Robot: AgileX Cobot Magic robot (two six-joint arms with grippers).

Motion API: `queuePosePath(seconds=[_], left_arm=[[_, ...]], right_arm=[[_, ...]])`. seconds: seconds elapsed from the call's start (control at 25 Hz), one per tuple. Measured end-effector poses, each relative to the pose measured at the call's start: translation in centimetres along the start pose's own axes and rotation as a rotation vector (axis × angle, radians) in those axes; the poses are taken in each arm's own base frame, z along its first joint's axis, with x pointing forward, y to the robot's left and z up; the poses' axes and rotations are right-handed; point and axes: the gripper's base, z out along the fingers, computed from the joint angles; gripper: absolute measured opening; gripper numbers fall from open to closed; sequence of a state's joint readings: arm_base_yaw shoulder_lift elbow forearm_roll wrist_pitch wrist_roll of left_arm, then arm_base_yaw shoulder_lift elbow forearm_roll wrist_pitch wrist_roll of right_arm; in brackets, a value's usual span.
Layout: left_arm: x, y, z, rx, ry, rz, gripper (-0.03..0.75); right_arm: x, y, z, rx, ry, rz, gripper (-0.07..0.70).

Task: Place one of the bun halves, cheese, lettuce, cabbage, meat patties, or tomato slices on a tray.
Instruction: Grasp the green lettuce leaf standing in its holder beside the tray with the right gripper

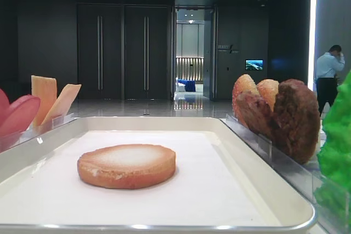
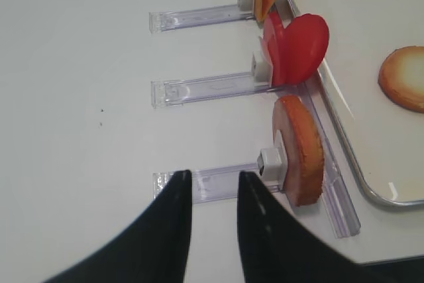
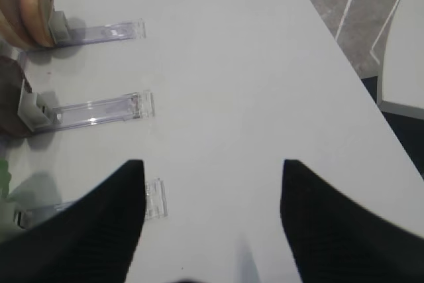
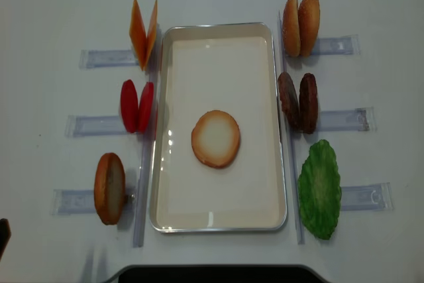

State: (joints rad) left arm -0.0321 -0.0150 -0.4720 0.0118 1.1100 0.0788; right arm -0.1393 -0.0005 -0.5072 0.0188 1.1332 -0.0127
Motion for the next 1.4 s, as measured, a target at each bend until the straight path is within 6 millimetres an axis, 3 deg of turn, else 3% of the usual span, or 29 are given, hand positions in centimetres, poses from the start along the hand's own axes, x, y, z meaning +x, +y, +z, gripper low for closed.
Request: queuePosePath(seconds=[0.12,0.24,0.52,0.72,1.0,1.16,1.4], left_arm=[[0.0,0.0,0.0,0.000,0.000,0.000,0.180],[0.0,0.0,0.0,0.000,0.000,0.000,0.180],[0.0,0.0,0.0,0.001,0.000,0.000,0.162],[0.0,0.0,0.0,0.001,0.000,0.000,0.130],[0.0,0.0,0.0,0.001,0.000,0.000,0.089],[0.0,0.0,0.0,0.001,0.000,0.000,0.085],[0.0,0.0,0.0,0.001,0.000,0.000,0.060]], right_arm=[[-1.1,0.0,1.5,0.000,0.107,0.002,0.424],[-3.5,0.0,3.8,-0.004,0.244,0.009,0.424],[-9.6,0.0,12.1,-0.028,0.641,0.020,0.424],[-11.6,0.1,15.9,-0.046,0.803,0.033,0.417],[-11.9,1.3,16.4,-0.065,0.833,0.032,0.405],[-11.6,4.9,15.9,-0.123,0.845,-0.004,0.405],[-10.5,11.0,13.4,-0.205,0.871,-0.038,0.405]])
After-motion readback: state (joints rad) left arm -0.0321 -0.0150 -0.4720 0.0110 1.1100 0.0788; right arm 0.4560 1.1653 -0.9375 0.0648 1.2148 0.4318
